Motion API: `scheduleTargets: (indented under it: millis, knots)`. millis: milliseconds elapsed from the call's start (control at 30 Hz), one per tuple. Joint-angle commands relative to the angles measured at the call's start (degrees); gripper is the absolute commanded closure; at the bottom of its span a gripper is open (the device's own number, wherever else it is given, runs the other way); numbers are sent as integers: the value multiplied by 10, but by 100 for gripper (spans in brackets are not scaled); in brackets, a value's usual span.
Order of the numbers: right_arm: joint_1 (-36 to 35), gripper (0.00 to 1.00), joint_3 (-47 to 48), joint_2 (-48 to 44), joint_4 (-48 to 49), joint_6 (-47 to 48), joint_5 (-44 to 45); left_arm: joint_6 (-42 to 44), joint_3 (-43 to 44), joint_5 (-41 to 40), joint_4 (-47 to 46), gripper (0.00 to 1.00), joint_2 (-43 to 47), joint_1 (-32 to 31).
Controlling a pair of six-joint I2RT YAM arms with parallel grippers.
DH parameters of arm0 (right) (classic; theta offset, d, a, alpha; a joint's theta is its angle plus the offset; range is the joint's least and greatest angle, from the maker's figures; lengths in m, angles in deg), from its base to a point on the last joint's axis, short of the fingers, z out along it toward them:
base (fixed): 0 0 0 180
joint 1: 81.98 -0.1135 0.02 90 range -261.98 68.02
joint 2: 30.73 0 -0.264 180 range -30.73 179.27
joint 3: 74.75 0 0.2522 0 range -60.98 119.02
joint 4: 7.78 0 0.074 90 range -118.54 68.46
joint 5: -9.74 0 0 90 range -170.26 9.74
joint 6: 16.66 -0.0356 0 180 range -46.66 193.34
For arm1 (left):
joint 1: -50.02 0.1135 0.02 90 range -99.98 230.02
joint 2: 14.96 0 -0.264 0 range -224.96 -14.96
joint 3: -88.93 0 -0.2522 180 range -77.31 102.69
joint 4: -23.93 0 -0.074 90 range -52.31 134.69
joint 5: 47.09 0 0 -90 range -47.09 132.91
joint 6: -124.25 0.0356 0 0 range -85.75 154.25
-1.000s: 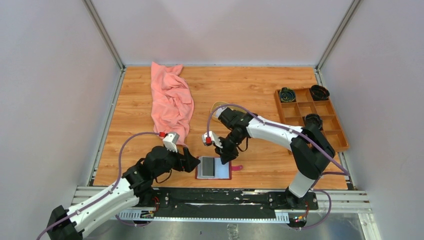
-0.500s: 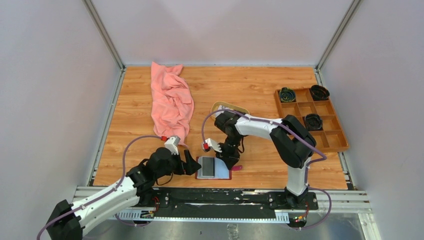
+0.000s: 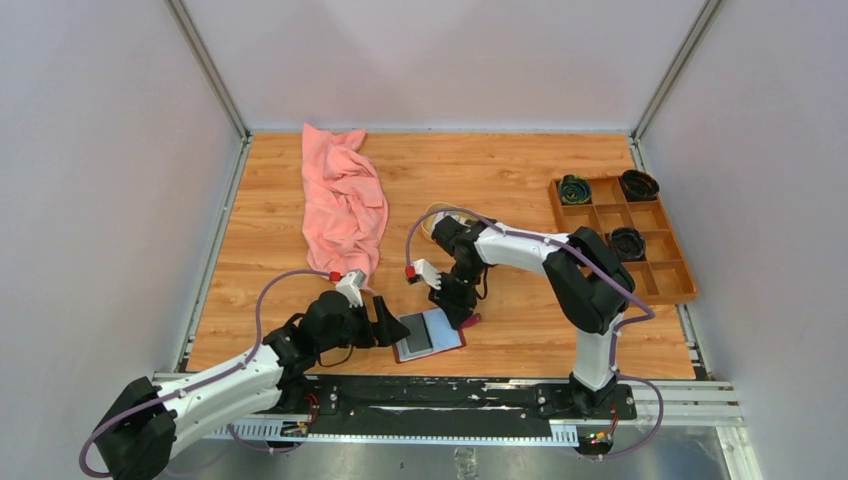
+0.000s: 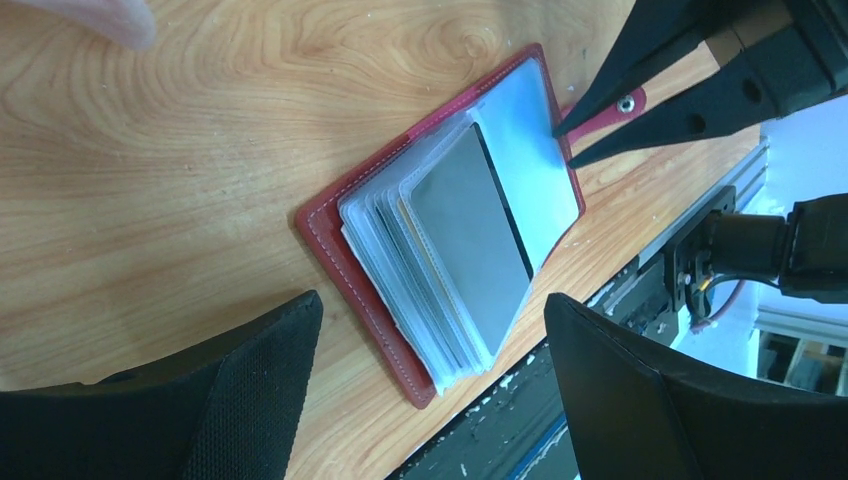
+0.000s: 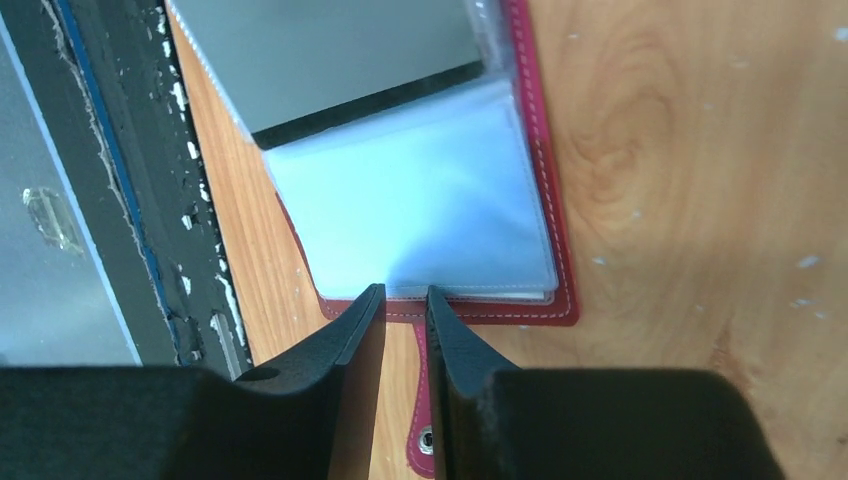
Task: Put the credit cards into the card holder
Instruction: Insert the credit card into the card holder.
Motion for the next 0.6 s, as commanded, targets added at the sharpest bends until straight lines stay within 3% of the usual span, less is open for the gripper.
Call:
scheduleTargets:
  millis: [0,267,567]
  knots:
    - [24,74,4,-13,30,1,22,-25,-20,6,36,12,-10,3]
    - [28,72,-4,-69,-10,72,-66,-48,-24,6,82,10,-1,3]
    - [23,75,14,4,30,-62,-131,-114,-51,27,46,15,-3,3]
